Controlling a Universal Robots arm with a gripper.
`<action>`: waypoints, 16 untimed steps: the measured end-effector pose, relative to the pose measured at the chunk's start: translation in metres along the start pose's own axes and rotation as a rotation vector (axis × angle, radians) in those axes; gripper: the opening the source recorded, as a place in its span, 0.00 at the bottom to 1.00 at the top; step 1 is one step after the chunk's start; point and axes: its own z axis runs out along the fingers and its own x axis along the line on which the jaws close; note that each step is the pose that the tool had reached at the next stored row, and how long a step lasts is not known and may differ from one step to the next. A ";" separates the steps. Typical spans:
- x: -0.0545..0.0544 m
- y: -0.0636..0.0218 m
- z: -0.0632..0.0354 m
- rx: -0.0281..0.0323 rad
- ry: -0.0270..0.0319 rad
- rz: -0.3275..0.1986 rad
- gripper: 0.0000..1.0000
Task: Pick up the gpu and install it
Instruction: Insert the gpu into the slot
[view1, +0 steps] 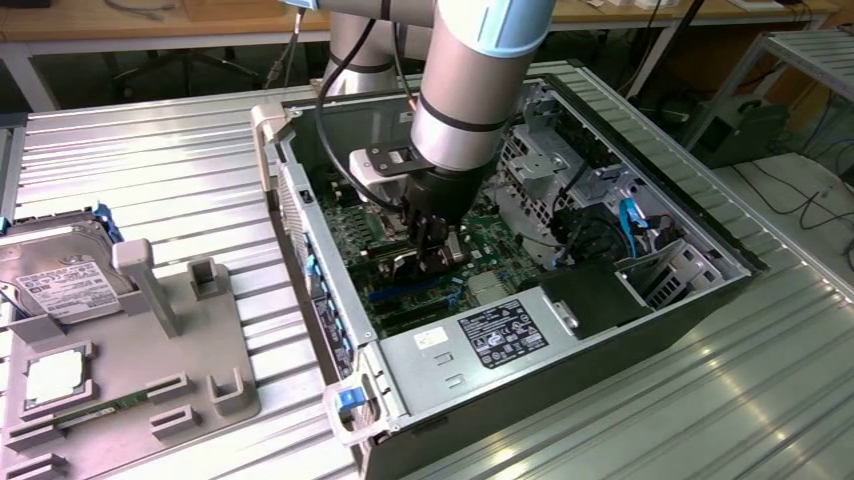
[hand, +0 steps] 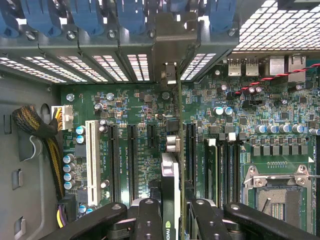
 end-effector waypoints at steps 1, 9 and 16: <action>0.000 0.0000 0.0000 0.0000 0.0000 0.000 0.27; -0.001 0.0001 0.0001 0.0000 0.0004 -0.003 0.27; -0.001 -0.0001 0.0031 -0.0006 0.0012 -0.003 0.27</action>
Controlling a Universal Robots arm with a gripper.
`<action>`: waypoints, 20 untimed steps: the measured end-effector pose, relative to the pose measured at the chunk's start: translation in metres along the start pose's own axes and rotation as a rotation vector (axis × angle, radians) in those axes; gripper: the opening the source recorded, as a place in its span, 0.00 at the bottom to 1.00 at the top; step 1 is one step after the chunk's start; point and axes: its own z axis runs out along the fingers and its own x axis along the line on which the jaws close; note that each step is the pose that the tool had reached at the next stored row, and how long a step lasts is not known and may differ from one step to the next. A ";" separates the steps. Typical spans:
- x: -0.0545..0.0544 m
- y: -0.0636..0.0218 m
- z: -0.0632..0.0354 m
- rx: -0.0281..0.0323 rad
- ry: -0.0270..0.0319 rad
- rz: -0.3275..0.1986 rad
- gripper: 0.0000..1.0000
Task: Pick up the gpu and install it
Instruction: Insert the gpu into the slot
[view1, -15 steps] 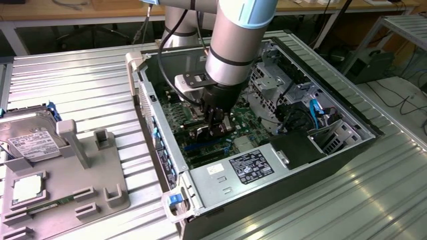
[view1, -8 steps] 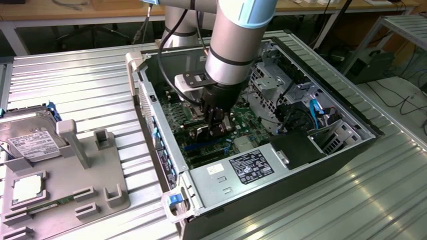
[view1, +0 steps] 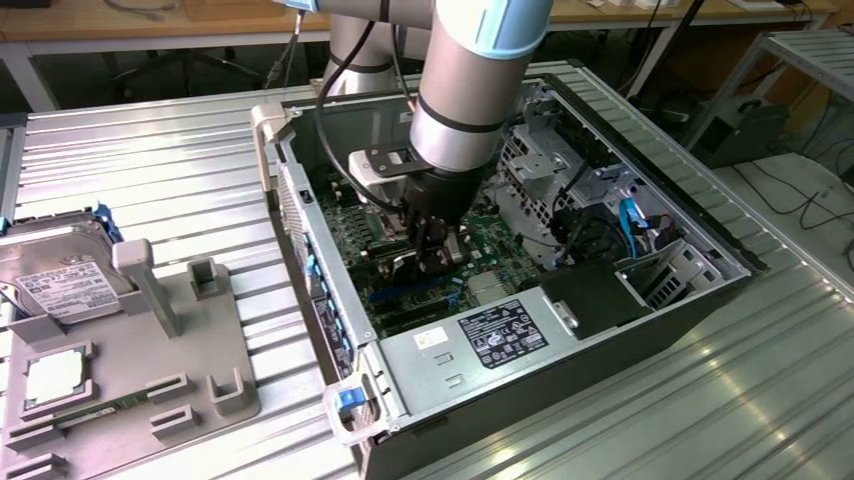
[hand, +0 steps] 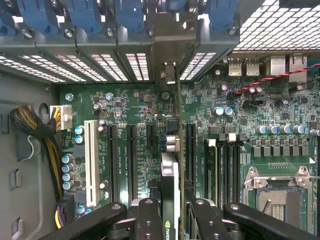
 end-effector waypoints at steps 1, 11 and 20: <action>0.000 0.0000 0.0003 0.0001 -0.0001 0.000 0.27; 0.000 -0.0001 0.0007 0.0005 -0.0009 0.000 0.27; 0.000 -0.0001 0.0007 0.0005 -0.0008 0.000 0.27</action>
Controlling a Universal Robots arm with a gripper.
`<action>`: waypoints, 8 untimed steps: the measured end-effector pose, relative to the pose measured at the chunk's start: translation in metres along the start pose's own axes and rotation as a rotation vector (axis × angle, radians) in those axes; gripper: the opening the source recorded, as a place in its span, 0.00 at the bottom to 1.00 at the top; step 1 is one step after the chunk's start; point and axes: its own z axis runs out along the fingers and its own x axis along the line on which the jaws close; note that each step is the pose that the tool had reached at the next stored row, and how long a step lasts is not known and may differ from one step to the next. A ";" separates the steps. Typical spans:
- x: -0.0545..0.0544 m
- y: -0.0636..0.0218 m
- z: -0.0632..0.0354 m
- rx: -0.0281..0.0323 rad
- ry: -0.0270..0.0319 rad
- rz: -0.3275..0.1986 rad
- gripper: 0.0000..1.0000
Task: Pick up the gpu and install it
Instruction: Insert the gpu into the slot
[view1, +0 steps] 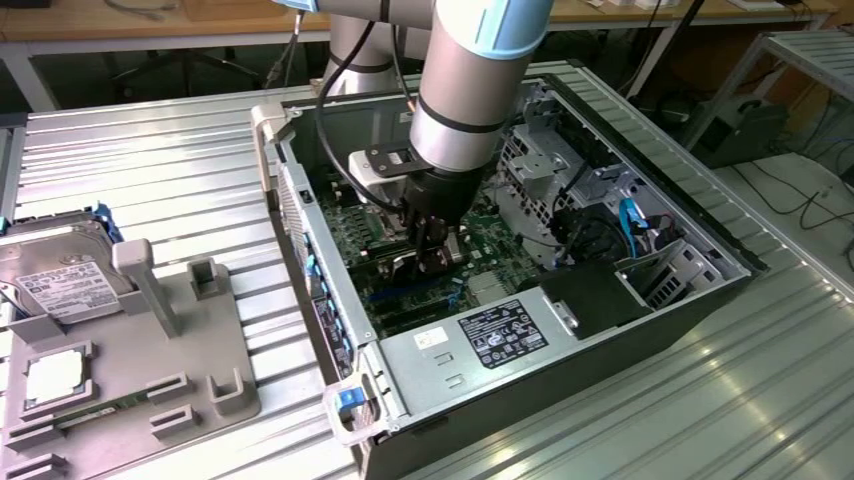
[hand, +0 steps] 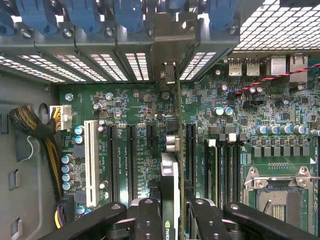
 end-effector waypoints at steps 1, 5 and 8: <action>0.000 -0.0001 0.0000 0.0000 0.0000 -0.001 0.27; 0.000 -0.0004 -0.0005 0.0002 -0.0001 -0.004 0.27; 0.000 -0.0004 -0.0018 0.0004 -0.0003 -0.004 0.27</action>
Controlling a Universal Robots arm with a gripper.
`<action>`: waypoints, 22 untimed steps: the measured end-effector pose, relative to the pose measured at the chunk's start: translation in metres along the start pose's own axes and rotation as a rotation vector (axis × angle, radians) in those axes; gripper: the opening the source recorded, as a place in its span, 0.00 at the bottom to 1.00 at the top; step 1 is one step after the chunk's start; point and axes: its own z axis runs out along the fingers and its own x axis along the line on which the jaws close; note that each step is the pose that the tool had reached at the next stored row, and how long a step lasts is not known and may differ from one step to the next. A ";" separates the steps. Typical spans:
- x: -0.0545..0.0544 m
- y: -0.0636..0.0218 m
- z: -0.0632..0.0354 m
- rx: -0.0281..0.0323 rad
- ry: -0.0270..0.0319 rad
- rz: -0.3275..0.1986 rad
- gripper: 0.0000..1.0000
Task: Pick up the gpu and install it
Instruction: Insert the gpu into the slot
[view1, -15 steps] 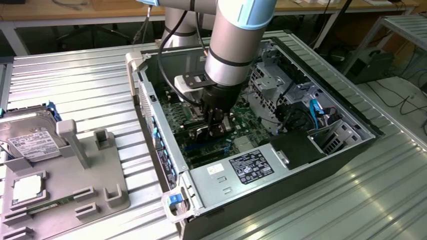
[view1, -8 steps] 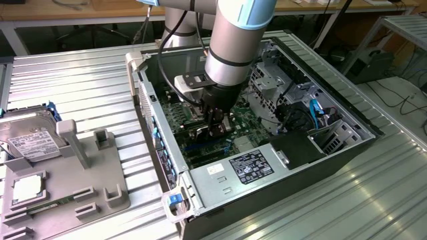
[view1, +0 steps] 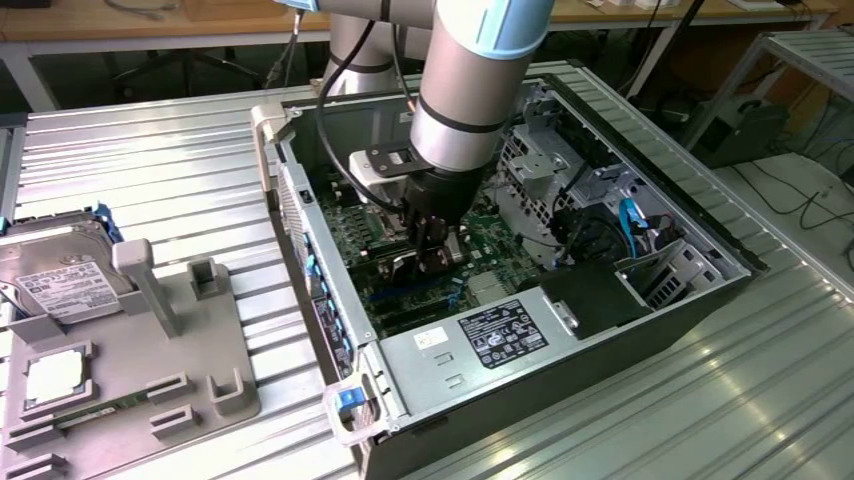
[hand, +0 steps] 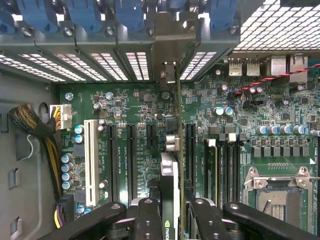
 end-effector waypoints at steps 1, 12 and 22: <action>0.000 0.0000 -0.0005 -0.0003 0.0007 0.000 0.27; 0.000 0.0003 -0.0039 -0.0006 0.0017 0.000 0.27; 0.000 0.0002 -0.0034 -0.0005 0.0127 0.001 0.27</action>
